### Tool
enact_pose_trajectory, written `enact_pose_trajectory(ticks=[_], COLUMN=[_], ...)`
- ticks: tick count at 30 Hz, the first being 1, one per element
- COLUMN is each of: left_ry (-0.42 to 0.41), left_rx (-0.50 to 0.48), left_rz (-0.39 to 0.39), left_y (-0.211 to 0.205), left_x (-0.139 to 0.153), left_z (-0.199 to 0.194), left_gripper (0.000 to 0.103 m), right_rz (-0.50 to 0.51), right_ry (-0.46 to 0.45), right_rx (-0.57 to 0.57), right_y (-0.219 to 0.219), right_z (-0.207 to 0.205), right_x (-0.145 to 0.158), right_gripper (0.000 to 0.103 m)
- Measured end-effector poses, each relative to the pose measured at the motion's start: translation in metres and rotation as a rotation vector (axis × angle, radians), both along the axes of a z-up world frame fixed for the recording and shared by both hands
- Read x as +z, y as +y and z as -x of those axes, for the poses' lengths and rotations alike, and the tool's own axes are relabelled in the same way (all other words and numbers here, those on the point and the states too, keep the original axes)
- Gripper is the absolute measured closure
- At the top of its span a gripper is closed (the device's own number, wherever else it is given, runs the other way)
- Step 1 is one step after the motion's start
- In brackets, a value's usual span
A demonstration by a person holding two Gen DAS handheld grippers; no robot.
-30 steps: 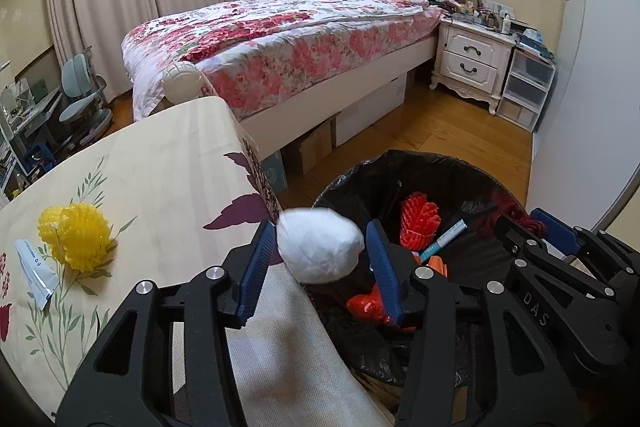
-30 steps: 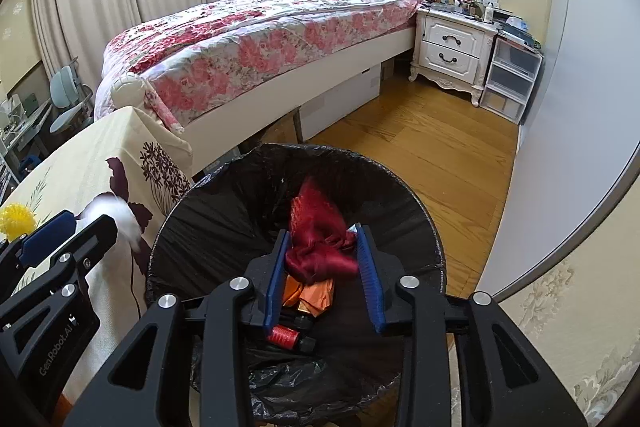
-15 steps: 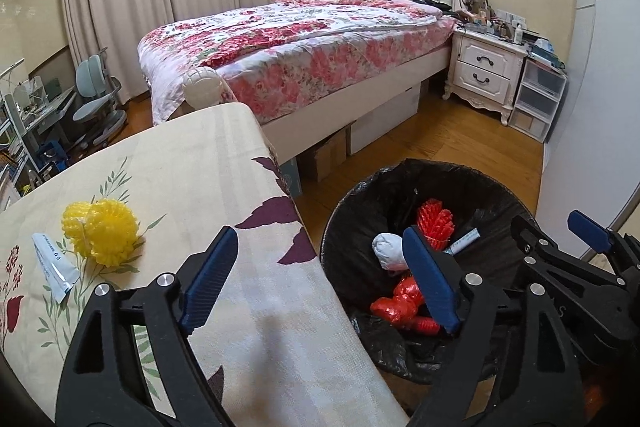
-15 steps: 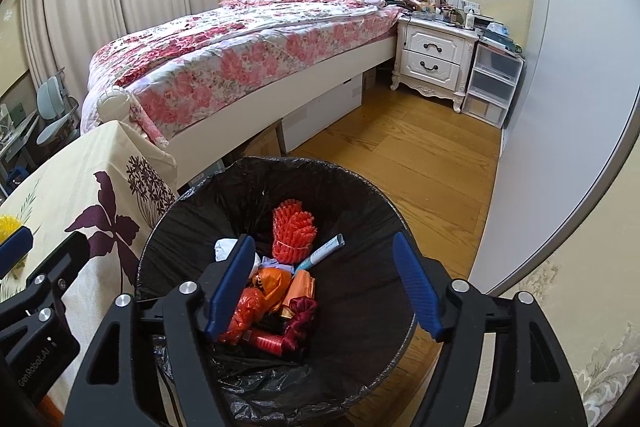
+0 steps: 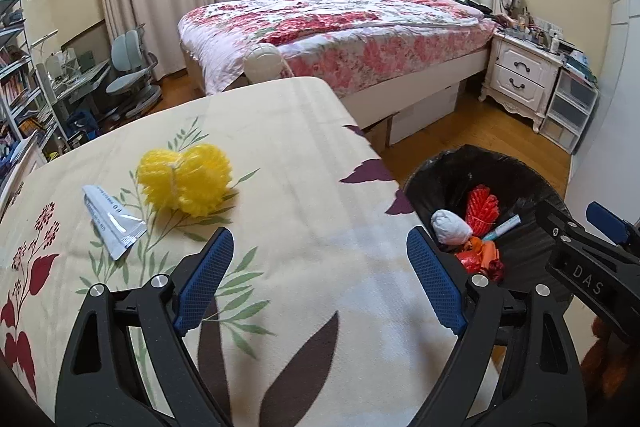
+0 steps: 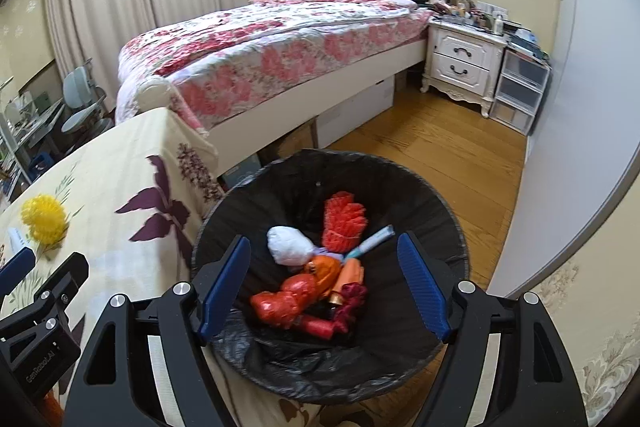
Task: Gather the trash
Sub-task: 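Move both open tools back over the toothpaste tube and yellow bundle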
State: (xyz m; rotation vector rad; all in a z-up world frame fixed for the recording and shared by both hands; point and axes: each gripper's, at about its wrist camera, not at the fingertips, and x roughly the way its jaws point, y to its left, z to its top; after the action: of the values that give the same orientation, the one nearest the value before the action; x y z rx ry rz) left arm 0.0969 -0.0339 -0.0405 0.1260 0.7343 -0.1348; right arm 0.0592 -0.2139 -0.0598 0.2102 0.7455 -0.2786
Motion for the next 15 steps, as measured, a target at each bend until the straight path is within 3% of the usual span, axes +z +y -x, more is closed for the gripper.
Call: enact_pose_trajectory(ticks=[15], left_ry=[0.050], left_rx=[0.205], left_rz=[0.016], left_y=[0.101], left_x=[-0.003], left_z=[0.006], left_gripper=[0.017], right_rz=[-0.011], right_ry=[0.023], right_rx=[0.249], right_y=[0.095], right_z=[-0.011], right_x=[0.001], right_gripper=[0.028])
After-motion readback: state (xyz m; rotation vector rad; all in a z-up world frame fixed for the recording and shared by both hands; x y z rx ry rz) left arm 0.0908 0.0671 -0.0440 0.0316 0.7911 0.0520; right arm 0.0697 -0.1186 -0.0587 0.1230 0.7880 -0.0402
